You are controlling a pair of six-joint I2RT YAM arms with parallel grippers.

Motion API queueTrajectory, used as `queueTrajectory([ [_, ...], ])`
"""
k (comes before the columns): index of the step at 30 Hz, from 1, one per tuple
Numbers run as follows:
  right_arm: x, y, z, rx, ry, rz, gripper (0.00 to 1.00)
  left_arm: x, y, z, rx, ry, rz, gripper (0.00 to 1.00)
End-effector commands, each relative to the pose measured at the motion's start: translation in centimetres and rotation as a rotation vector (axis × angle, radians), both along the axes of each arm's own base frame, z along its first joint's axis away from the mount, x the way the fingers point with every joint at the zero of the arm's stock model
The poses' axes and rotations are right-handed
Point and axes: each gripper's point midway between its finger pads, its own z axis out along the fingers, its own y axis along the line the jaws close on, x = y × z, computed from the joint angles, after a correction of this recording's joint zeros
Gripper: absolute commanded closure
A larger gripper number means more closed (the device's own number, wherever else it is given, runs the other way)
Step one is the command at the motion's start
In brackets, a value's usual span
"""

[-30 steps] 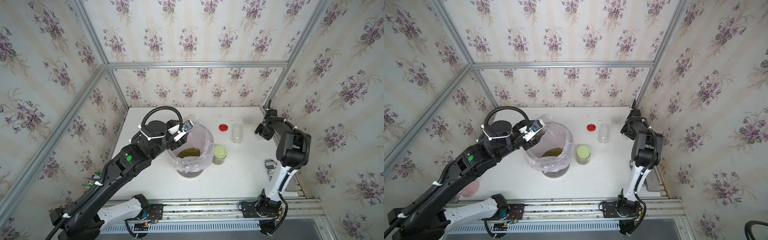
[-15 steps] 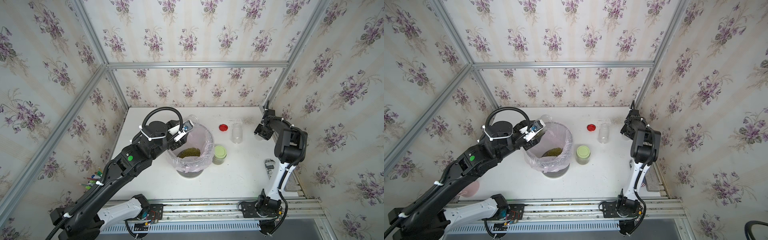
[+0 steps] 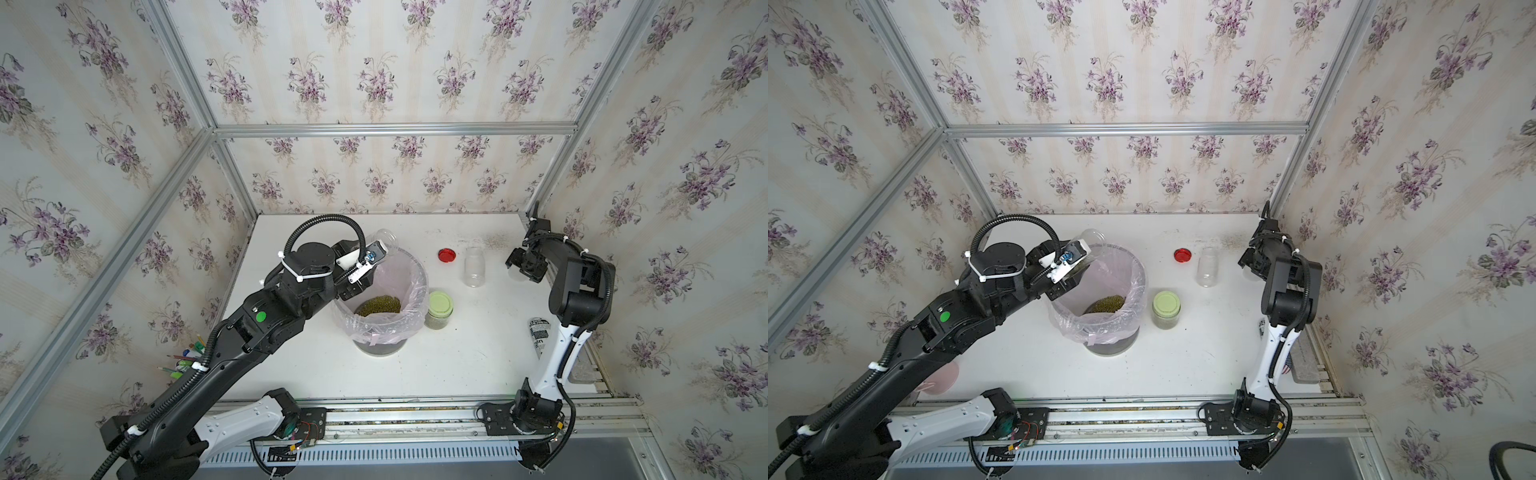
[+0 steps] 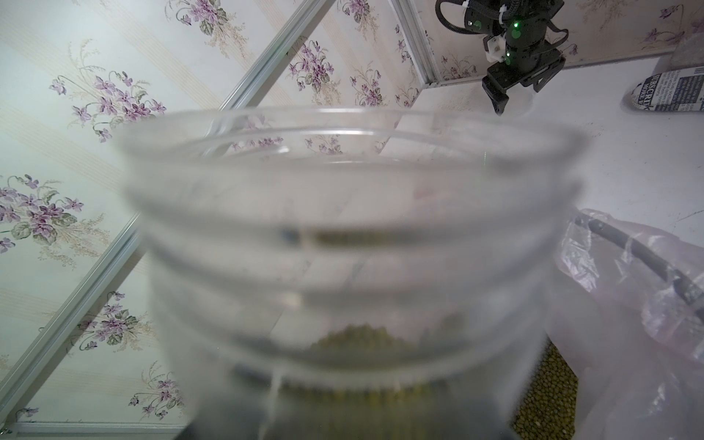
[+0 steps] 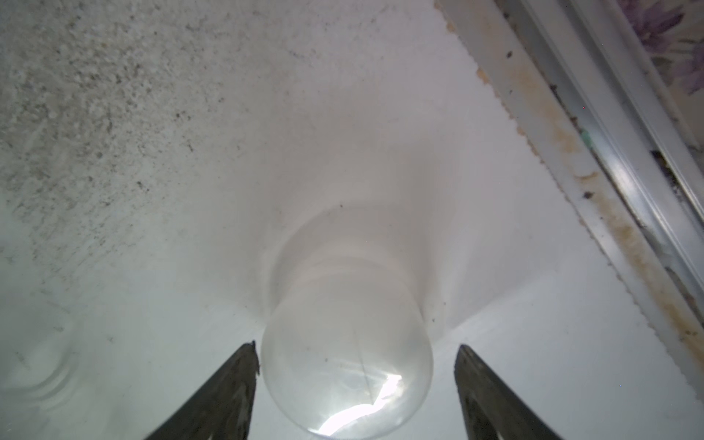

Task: Empty moldy mung beans from jars
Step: Place the lid at the center of the board.

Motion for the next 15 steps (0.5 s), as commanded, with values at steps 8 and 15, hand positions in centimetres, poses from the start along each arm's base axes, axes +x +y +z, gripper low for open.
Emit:
queueTrajectory([
  [8,-0.4,-0.7,7.5,-0.061,-0.114,-0.052,0.21,0.2,-0.4,1.1,-0.036,-0.034,-0.006,0.58],
  [15,-1.6,0.3,12.8,-0.071,-0.229,-0.024,0.22,0.6,0.0,1.3,-0.024,-0.044,0.018,0.58],
])
